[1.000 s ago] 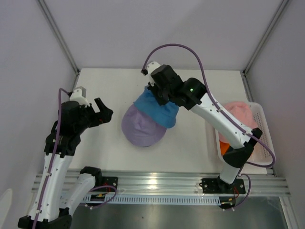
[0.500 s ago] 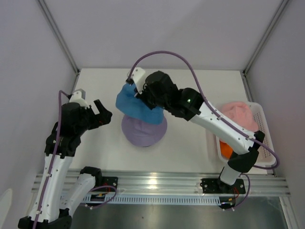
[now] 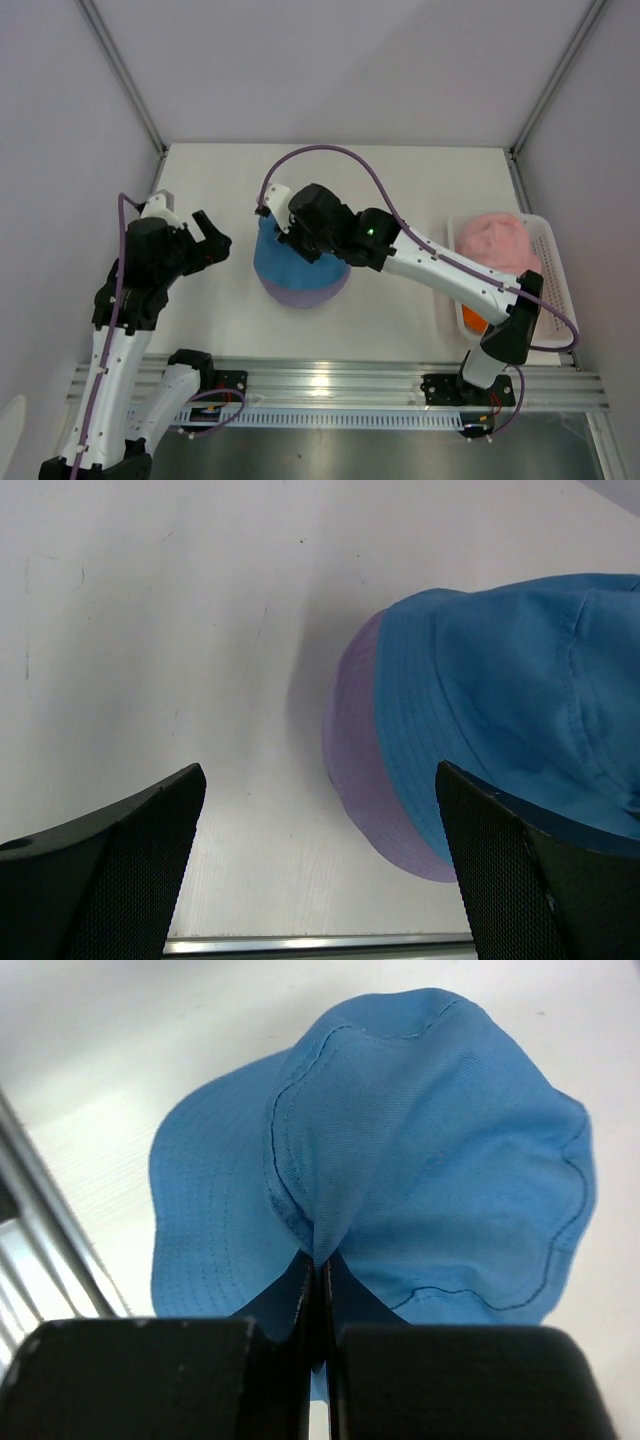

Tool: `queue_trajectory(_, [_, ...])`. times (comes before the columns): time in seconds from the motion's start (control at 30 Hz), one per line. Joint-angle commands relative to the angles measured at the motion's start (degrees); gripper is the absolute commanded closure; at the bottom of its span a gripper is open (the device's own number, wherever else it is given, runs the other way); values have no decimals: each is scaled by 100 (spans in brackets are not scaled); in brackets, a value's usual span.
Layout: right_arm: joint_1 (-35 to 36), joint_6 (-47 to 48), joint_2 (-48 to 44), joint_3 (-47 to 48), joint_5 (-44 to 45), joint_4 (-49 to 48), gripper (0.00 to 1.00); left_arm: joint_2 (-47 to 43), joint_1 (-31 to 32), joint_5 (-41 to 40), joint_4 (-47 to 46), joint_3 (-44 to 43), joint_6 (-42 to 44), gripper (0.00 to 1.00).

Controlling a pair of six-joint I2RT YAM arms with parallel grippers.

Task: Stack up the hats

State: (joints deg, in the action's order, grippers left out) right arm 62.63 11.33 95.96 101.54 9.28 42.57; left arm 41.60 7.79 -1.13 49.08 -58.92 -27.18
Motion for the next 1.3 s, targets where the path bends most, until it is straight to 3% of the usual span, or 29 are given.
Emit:
queue_trajectory(0.0, [39,-404,-447,-20,-751,-363,98,40,-50,59,-47,-15,-130,1])
queue_trajectory(0.17, [126,-527,-885,-641,-1139,-688,90,120,-50,314,-197,134,-235,0])
queue_trajectory(0.33, [162,-720,-983,-1109,-1156,-645,74,260,-58,525,-416,302,-288,1])
queue_trajectory(0.4, [170,-773,-974,-1302,-1235,-627,21,392,-76,657,-408,293,-384,1])
queue_trajectory(0.43, [170,-816,-966,-1355,-1253,-635,1,453,-85,814,-417,302,-437,0])
queue_trajectory(0.63, [-136,-992,-1035,-805,-928,-679,0,314,-155,1544,-1136,679,-1087,0])
queue_trajectory(0.73, [-941,-1431,-1245,-338,-1620,-871,0,217,-278,2080,-1672,995,-1386,2])
queue_trajectory(0.77, [-1215,-1580,-1334,-275,-2231,-986,0,216,-313,2334,-1795,1048,-1543,3])
queue_trajectory(0.9, [-2508,-2572,-1799,-318,-3089,-1863,0,260,-506,2959,-2620,1601,-1992,20])
queue_trajectory(1.03, [-3422,-2969,-2239,-1151,-2835,-2401,0,173,-603,3118,-2974,2041,-2362,21])
queue_trajectory(1.17, [-4415,-3856,-2337,-2399,-3500,-3112,0,32,-700,3206,-3088,2462,-2432,19])
queue_trajectory(1.27, [-4532,-4428,-2328,-3279,-3669,-3780,0,-117,-805,3346,-3359,2805,-2555,23])
